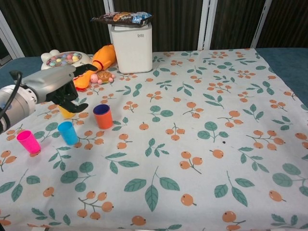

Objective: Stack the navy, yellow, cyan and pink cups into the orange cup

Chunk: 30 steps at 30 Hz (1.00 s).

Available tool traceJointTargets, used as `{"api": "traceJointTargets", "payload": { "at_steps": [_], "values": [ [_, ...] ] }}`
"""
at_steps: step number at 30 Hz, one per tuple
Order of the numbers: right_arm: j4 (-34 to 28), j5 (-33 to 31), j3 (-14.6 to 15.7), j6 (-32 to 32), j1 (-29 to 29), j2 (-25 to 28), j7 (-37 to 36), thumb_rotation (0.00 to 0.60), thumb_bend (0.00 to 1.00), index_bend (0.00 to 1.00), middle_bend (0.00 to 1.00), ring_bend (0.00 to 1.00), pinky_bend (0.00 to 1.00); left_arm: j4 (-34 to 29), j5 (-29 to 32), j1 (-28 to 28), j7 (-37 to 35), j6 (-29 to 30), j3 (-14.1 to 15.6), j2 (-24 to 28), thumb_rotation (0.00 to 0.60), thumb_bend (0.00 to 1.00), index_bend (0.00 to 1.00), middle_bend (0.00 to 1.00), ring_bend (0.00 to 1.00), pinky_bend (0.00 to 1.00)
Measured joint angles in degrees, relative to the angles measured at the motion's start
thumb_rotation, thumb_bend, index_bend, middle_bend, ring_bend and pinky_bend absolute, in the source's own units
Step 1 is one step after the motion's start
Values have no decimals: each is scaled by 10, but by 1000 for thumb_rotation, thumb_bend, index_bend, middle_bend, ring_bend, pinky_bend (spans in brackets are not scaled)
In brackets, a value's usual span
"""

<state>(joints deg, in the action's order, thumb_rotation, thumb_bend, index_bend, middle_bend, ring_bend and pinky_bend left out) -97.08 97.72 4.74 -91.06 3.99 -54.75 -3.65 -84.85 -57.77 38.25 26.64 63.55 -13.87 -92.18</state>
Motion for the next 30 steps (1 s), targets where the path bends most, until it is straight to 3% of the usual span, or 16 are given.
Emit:
{"api": "traceJointTargets", "payload": {
  "at_steps": [6, 15, 30],
  "values": [
    [0, 2, 0, -4, 2, 0, -2, 600, 213, 0, 0, 0, 0, 54, 25, -6, -1, -16, 3, 16, 600, 363, 234, 1000, 1000, 1000],
    [-1, -2, -1, 0, 1, -1, 4, 600, 212, 0, 0, 0, 0, 149, 33, -6, -32, -51, 13, 2, 600, 364, 309, 1000, 1000, 1000],
    [-2, -6, -3, 3, 0, -2, 8, 600, 213, 0, 0, 0, 0, 183, 14, 2, -70, -62, 6, -24, 600, 363, 293, 1000, 1000, 1000]
  ]
}}
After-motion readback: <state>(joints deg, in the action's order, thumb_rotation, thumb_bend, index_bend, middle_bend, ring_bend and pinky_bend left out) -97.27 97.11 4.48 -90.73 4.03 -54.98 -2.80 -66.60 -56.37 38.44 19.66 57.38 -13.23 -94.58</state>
